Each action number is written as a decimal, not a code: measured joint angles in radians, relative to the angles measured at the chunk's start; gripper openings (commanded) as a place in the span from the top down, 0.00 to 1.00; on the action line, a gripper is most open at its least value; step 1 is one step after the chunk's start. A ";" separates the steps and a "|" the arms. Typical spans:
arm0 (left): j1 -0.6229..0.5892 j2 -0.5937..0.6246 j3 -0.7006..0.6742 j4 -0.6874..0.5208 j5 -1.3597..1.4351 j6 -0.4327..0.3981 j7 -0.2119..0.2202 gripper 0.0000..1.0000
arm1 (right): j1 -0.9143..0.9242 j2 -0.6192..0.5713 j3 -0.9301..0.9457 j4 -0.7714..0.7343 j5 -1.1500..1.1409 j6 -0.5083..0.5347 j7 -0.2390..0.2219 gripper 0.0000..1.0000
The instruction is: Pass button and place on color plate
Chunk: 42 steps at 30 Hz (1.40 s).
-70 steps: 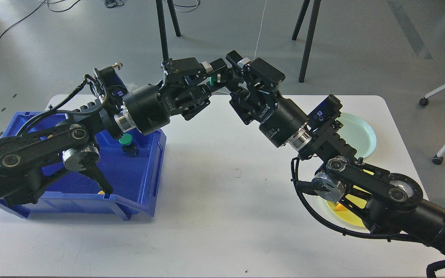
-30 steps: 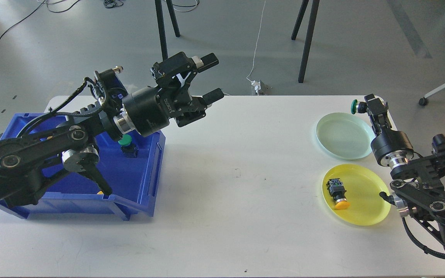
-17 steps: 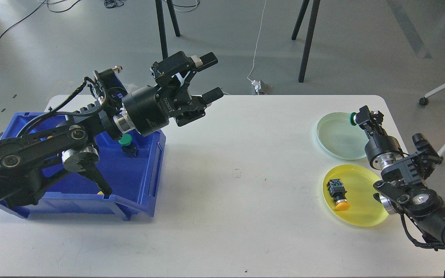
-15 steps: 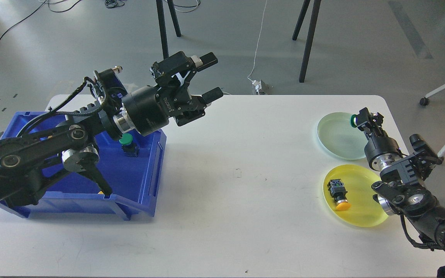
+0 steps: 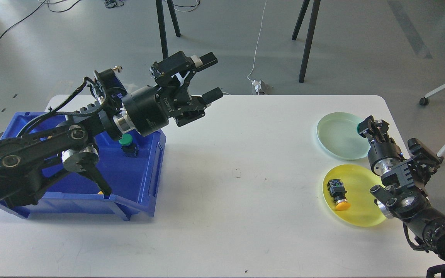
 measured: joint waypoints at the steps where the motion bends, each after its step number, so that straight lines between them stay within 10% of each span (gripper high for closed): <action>1: 0.000 0.000 0.000 0.000 -0.001 0.000 0.000 0.03 | -0.001 -0.001 0.001 0.000 0.000 0.000 0.000 0.51; 24: 0.000 0.001 0.000 0.002 -0.004 0.014 0.000 0.03 | 0.057 0.002 0.033 0.030 0.053 0.000 0.009 0.48; 31: 0.002 0.019 -0.093 0.145 -0.025 0.089 0.000 0.02 | 0.138 -0.243 0.206 0.487 0.134 0.012 0.025 0.47; 35: 0.002 0.050 -0.130 0.205 -0.027 0.018 0.000 0.02 | 0.130 -0.398 0.396 0.808 0.272 0.202 0.020 0.35; 42: 0.033 0.144 -0.237 0.200 -0.135 -0.133 0.000 0.02 | 0.067 -0.423 0.586 0.952 0.479 0.627 0.024 0.02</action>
